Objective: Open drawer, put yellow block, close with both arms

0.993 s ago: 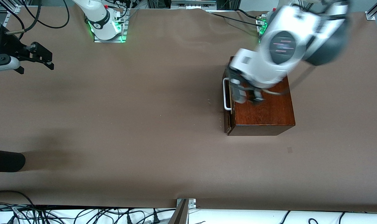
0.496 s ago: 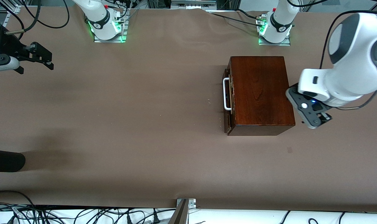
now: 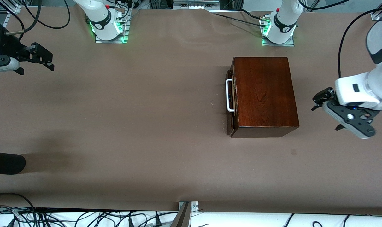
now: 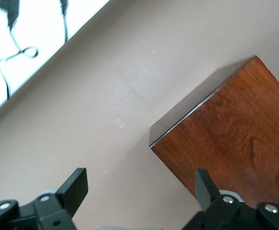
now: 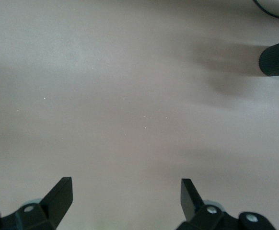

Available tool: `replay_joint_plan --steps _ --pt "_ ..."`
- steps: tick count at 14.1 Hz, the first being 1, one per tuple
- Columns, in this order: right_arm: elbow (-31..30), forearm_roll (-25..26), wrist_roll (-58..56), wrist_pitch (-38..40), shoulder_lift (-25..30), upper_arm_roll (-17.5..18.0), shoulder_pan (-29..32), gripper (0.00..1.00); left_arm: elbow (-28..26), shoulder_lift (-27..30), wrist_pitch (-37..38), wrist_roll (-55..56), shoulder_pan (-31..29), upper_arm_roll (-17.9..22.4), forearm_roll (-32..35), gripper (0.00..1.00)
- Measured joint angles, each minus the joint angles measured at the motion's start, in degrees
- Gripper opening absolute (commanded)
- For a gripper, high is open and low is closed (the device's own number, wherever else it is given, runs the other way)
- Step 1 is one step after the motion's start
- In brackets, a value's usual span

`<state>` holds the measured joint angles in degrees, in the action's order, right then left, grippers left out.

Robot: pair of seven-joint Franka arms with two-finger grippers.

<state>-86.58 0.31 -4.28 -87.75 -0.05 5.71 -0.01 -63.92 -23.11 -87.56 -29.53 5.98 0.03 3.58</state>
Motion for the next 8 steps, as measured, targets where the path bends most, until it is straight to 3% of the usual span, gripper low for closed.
replay_joint_plan --steps 4,8 --pt "0.0 0.0 0.0 0.0 0.0 0.0 0.0 1.00 -1.9 1.8 -1.7 10.8 -3.6 0.0 -1.6 1.00" --pt "0.0 0.0 0.0 0.0 0.0 0.0 0.0 1.00 -14.8 10.3 -5.4 20.3 -4.8 -0.4 -2.1 1.00"
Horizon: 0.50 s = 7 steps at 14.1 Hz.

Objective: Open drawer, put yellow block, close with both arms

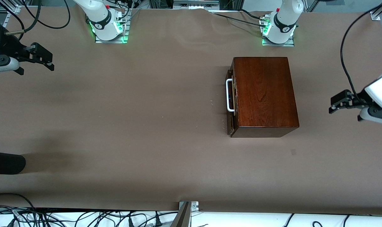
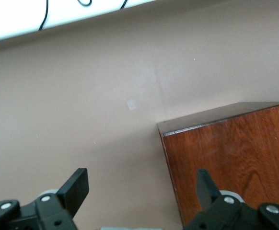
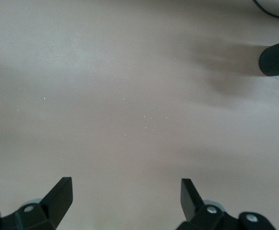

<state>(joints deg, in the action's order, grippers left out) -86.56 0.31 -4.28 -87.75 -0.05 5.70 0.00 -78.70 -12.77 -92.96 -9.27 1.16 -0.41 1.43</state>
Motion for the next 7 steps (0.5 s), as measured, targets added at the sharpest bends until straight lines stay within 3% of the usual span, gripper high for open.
replay_joint_plan --steps 7 --pt "0.0 0.0 0.0 0.0 0.0 0.0 0.0 1.00 -14.7 10.5 -2.3 4.5 0.0 -0.6 0.0 1.00"
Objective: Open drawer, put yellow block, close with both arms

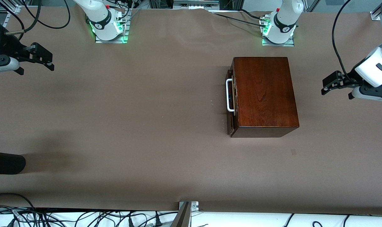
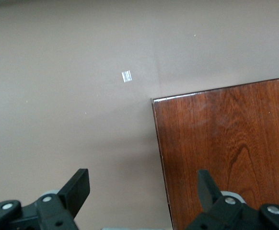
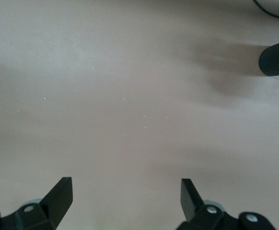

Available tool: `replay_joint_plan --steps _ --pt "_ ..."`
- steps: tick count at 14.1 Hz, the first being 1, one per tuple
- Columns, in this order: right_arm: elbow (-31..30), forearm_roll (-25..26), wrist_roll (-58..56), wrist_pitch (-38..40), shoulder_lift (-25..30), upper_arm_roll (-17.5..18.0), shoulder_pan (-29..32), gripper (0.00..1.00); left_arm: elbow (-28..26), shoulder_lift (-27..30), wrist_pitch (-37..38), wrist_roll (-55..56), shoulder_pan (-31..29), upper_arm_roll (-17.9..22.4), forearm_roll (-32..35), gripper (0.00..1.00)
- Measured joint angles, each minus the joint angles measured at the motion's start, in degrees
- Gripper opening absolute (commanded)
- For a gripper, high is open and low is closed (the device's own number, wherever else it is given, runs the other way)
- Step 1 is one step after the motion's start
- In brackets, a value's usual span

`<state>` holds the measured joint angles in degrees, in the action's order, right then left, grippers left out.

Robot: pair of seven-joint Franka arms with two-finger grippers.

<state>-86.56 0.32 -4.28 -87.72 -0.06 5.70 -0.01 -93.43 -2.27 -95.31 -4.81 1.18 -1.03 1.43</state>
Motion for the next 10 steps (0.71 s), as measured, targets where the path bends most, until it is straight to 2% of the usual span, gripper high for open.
replay_joint_plan --steps 3,10 --pt "0.0 0.0 0.0 0.0 0.0 0.0 0.0 1.00 -3.0 2.3 0.2 0.6 0.0 0.0 0.0 1.00" --pt "0.0 0.0 0.1 0.0 -0.1 -0.6 0.0 1.00 -3.7 2.7 1.2 0.7 0.1 -0.1 0.0 1.00"
